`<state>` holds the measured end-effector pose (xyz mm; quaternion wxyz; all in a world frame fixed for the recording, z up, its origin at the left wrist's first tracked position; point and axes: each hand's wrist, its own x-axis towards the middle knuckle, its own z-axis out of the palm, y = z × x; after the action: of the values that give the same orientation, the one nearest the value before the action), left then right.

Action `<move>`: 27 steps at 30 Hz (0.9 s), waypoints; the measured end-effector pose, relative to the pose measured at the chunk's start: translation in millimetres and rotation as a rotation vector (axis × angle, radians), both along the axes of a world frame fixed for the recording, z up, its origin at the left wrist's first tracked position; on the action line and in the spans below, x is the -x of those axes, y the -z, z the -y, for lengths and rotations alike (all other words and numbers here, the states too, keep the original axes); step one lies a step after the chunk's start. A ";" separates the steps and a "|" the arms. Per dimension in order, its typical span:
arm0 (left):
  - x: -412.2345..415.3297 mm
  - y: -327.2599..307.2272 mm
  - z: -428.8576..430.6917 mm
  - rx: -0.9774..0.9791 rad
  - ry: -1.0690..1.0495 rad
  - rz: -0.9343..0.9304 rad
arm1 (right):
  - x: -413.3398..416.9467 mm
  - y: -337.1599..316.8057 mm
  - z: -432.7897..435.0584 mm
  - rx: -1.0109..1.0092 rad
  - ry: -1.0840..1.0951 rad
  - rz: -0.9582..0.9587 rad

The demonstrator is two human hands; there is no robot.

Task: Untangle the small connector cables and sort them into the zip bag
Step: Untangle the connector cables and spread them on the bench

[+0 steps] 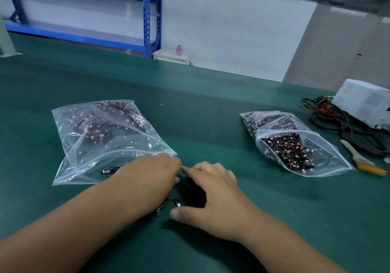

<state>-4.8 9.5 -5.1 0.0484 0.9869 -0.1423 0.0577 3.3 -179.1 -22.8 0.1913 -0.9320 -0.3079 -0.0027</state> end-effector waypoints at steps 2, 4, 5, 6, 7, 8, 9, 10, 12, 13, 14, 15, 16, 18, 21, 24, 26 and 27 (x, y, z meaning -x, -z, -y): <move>-0.9 -2.1 5.6 0.133 -0.004 0.020 | 1.4 3.1 -4.5 0.054 0.035 0.068; -0.2 -1.7 12.8 0.293 -0.020 0.021 | 3.1 4.5 -9.8 0.071 0.126 0.113; 0.3 -0.5 16.3 0.368 -0.030 0.029 | 3.5 5.1 -11.7 0.072 0.165 0.130; 0.5 1.0 19.7 0.440 -0.038 0.038 | 3.8 5.4 -13.0 0.072 0.191 0.146; 0.7 2.6 22.8 0.515 -0.046 0.046 | 4.0 4.9 -13.5 0.075 0.199 0.155; 1.2 4.1 25.6 0.597 -0.054 0.046 | 4.4 3.9 -13.6 0.076 0.196 0.160; 1.5 4.8 28.4 0.680 -0.059 0.040 | 4.7 2.9 -13.3 0.075 0.187 0.165; 1.8 5.2 30.6 0.749 -0.064 0.029 | 4.7 1.8 -13.1 0.070 0.172 0.173; 2.9 4.8 33.1 0.819 -0.064 0.013 | 4.5 0.1 -13.4 0.077 0.135 0.197; 3.5 4.5 33.0 0.819 -0.060 0.018 | 4.6 -1.4 -13.3 0.081 0.120 0.203; 3.9 4.3 32.3 0.789 -0.053 0.033 | 4.9 -3.0 -12.6 0.079 0.110 0.200; 4.5 3.5 31.3 0.731 -0.039 0.055 | 5.4 -4.5 -11.6 0.073 0.106 0.187; 5.4 2.5 29.8 0.659 -0.022 0.078 | 5.9 -5.4 -10.6 0.064 0.105 0.171; 7.7 0.4 25.8 0.547 0.021 0.097 | 6.7 -5.7 -8.8 0.048 0.112 0.130; 11.3 -0.4 21.7 0.358 0.150 0.064 | 4.5 -3.5 -4.8 -0.050 0.151 0.027; 12.2 -1.8 23.0 0.403 0.218 -0.033 | 1.2 -0.5 0.0 -0.240 0.162 -0.101; 11.0 -1.9 23.5 0.476 0.203 -0.067 | 1.2 0.4 1.5 -0.355 0.171 -0.179; 10.5 -2.2 23.9 0.477 0.197 -0.058 | 0.7 0.8 1.8 -0.422 0.180 -0.217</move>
<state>-15.3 -14.3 -2.9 0.2890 0.9303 -0.2188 0.0564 2.7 -180.9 -23.6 0.4124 -0.8899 -0.1940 0.0161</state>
